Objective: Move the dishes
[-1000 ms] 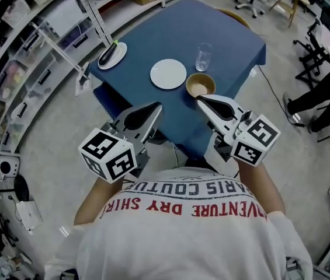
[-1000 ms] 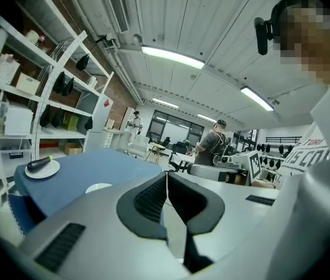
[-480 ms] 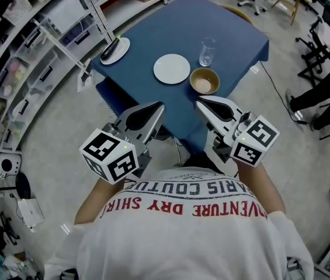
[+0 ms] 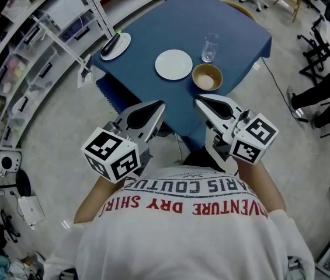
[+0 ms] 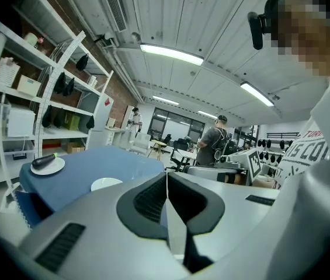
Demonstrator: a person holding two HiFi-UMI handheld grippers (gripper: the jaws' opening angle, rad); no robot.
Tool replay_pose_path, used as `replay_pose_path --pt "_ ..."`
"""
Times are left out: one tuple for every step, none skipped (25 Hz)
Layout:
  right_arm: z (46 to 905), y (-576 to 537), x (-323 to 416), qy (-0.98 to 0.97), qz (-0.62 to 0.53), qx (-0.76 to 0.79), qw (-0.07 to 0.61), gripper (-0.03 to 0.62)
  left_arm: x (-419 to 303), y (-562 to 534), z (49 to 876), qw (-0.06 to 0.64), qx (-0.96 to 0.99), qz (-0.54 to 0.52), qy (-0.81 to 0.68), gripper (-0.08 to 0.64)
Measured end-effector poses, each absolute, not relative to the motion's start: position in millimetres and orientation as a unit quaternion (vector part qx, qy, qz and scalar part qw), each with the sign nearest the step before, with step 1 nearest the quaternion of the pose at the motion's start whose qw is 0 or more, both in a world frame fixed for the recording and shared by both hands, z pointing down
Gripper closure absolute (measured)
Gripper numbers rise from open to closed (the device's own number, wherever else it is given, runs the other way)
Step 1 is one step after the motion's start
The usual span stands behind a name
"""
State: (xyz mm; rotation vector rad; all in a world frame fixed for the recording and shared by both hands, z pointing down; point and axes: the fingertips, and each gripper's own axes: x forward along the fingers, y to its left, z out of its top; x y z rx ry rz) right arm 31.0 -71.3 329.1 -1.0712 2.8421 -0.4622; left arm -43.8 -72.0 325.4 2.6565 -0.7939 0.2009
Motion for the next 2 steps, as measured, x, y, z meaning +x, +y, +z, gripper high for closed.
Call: replay_pose_path --pt "329.3 -71.2 30.6 0.924 -0.151 -0.349 0.034 0.569 -44.3 -72.5 325.3 0.18 0.94 0.071 -0.281 0.531" --pt "329.5 -71.0 30.3 0.924 -0.152 -0.35 0.034 0.569 -44.9 -73.0 325.2 0.18 0.94 0.071 -0.281 0.531"
